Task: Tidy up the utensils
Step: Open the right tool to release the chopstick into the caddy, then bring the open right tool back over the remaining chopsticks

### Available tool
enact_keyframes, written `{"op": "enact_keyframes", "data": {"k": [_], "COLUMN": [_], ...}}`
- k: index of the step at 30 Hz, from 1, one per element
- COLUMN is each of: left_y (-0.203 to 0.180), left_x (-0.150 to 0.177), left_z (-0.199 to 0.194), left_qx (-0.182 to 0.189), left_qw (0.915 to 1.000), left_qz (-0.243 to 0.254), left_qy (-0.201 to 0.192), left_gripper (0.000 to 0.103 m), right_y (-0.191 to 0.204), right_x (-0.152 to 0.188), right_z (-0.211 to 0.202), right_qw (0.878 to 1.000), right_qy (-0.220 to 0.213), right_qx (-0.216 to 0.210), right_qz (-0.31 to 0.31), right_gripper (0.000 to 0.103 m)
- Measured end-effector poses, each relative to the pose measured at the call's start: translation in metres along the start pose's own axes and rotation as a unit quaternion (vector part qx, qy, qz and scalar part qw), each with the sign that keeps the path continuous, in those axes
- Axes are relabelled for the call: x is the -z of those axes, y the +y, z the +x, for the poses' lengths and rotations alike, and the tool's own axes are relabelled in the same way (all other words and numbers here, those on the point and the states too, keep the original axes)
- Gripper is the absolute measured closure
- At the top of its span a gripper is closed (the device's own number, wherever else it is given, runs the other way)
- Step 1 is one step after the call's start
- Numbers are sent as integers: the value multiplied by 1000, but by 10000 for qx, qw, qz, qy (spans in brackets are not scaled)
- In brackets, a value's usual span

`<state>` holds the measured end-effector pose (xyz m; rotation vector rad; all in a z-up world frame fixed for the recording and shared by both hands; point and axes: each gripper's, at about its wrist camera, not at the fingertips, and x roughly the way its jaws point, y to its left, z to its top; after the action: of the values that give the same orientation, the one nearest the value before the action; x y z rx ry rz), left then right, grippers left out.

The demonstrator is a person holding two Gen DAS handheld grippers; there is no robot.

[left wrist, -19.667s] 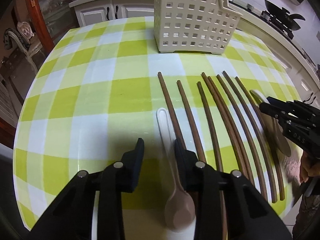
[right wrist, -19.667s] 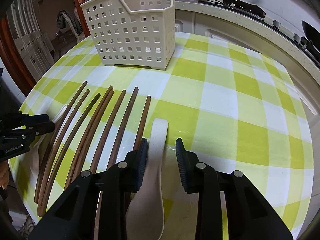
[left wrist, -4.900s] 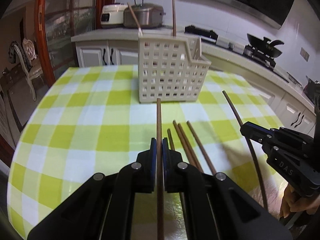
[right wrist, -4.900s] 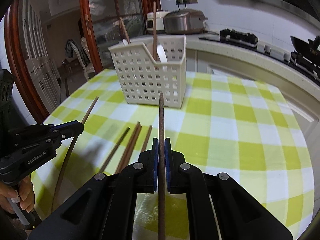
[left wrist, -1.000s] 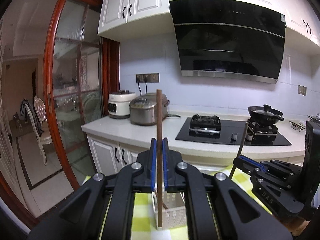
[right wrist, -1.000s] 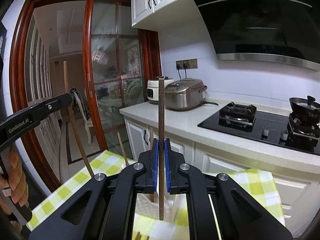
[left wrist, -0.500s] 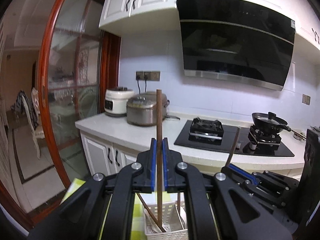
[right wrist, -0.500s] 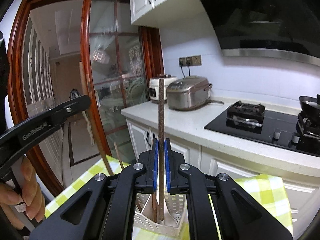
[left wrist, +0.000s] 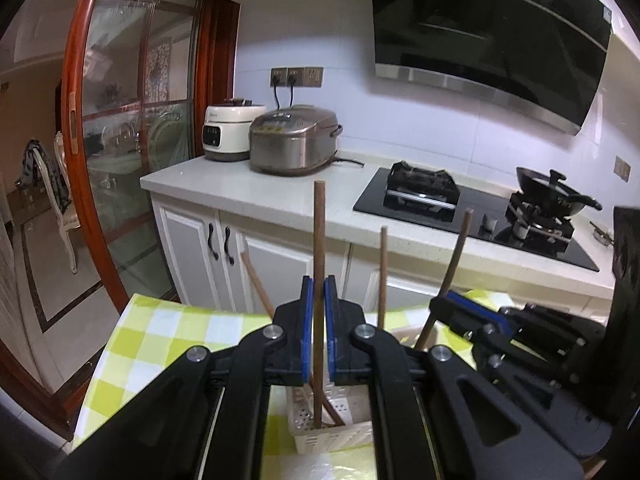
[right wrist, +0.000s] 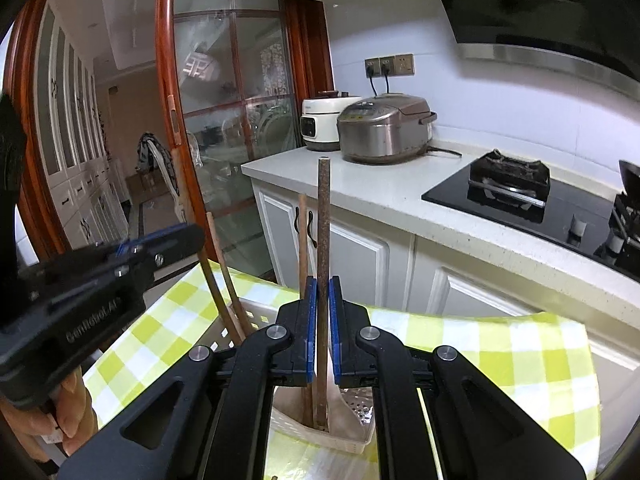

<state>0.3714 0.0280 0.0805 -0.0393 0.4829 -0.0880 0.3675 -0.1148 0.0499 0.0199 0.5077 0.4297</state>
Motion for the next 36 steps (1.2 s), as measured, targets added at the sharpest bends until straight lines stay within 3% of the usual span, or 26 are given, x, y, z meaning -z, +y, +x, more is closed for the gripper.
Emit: {"op": "enact_keyframes", "data": {"k": [5, 6, 8, 10, 14, 18, 20, 25, 27, 31, 36], "left_y": [6, 6, 8, 10, 16, 23, 26, 31, 29, 24, 12], "left_x": [7, 8, 9, 10, 15, 29, 40, 75, 93, 127, 170], "left_z": [0, -2, -8, -16, -31, -50, -62, -95, -109, -124, -139], "left_qx": [-58, -73, -131, -179, -227, -306, -359, -538, -650, -596, -737], "left_qw": [10000, 9999, 9999, 9997, 9994, 9990, 9986, 9970, 9964, 9972, 9969], "left_qz": [-68, -67, -94, -131, -192, -270, -312, -422, -377, -283, -40], "left_qy": [27, 16, -52, -132, -154, -191, -216, -352, -402, -343, -260], "left_gripper": [95, 89, 75, 68, 66, 57, 49, 14, 8, 5, 5], "right_y": [0, 1, 0, -3, -9, -15, -16, -15, -14, -15, -10], "right_x": [3, 3, 2, 2, 5, 17, 27, 62, 81, 111, 149], "right_z": [2, 1, -4, -12, -30, -53, -67, -96, -107, -122, -131], "right_qw": [9999, 9999, 10000, 9999, 9998, 9997, 9996, 9996, 9996, 9993, 9990], "right_qy": [89, 84, 36, -65, -135, -172, -174, -161, -137, -118, 19], "right_qx": [-97, -85, -46, -17, 62, 110, 152, 205, 242, 234, 244], "right_qz": [38, 34, 54, 80, 99, 146, 132, 95, 95, 272, 364], "right_gripper": [92, 90, 71, 62, 62, 62, 62, 54, 53, 43, 43]}}
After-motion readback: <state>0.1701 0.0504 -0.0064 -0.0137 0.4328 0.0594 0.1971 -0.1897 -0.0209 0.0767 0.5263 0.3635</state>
